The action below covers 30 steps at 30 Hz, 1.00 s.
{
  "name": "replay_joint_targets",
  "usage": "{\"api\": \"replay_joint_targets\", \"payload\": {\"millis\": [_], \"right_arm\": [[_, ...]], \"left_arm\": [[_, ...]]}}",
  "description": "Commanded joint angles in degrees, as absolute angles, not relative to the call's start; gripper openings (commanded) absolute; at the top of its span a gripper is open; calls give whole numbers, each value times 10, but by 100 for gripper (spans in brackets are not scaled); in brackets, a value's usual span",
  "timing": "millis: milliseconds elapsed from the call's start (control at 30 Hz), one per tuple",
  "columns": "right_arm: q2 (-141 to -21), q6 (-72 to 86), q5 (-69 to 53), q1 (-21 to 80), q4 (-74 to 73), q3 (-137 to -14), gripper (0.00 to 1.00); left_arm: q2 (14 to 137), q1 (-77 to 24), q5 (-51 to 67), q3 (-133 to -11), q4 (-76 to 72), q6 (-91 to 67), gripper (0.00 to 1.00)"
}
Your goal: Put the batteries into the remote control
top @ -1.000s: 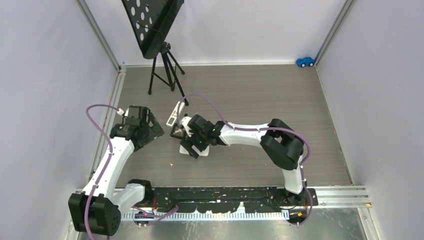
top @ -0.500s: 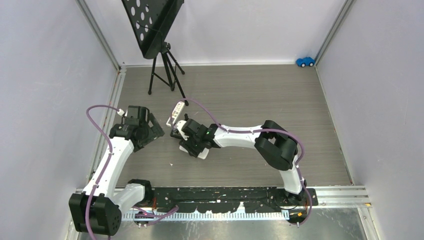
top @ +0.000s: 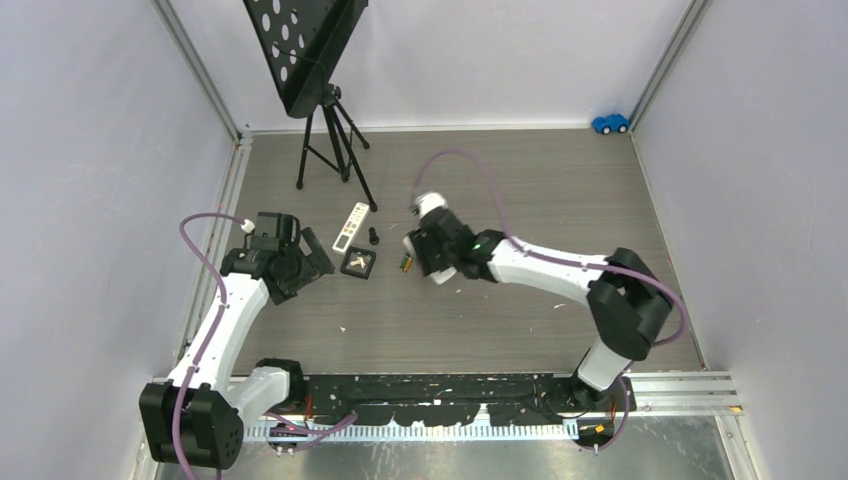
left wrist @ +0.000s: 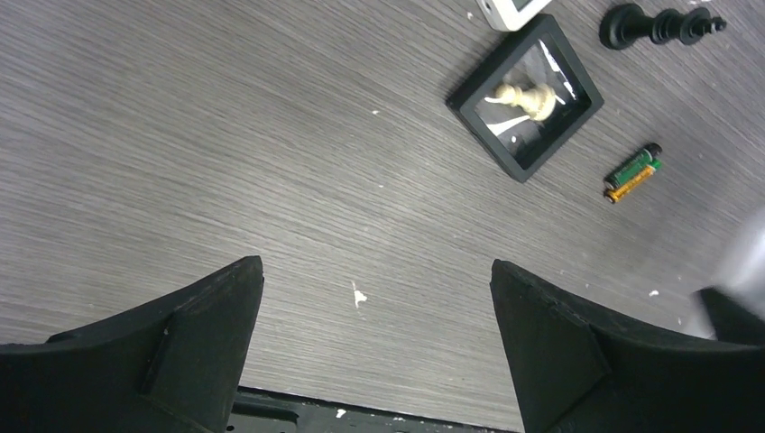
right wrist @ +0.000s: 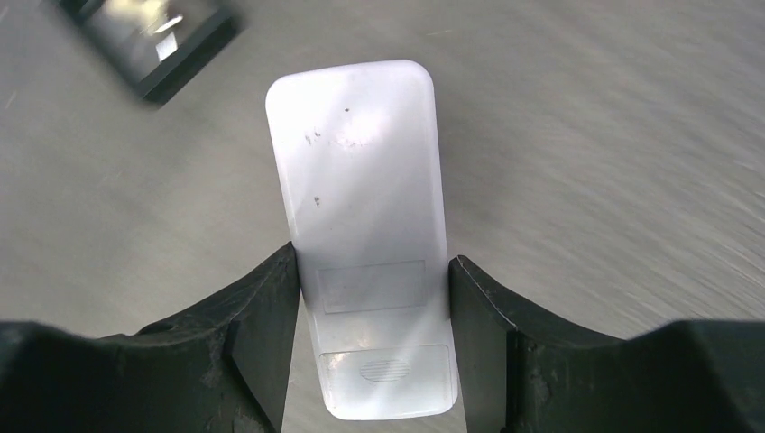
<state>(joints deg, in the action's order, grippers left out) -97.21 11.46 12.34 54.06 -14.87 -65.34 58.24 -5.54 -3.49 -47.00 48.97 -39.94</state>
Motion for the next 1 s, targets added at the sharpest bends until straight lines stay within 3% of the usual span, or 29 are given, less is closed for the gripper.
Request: {"api": "replay_joint_targets", "payload": {"millis": [0,167,400,833,967], "right_arm": [[-917,229,213,430,-116,-600,33],[-901,299,265,289,-120,-554,33],[-960,301,274,205,-134,-568,36],[-992,321,250,190,-185,-604,81],[-960,335,249,190,-207,-608,87]], "left_arm": [[593,-53,24,-462,449,-388,100],[606,-53,43,-461,440,-387,100],[619,-53,52,-460,436,-385,100],[708,-53,87,-535,417,-392,100],[789,-53,95,-623,421,-367,96]]}}
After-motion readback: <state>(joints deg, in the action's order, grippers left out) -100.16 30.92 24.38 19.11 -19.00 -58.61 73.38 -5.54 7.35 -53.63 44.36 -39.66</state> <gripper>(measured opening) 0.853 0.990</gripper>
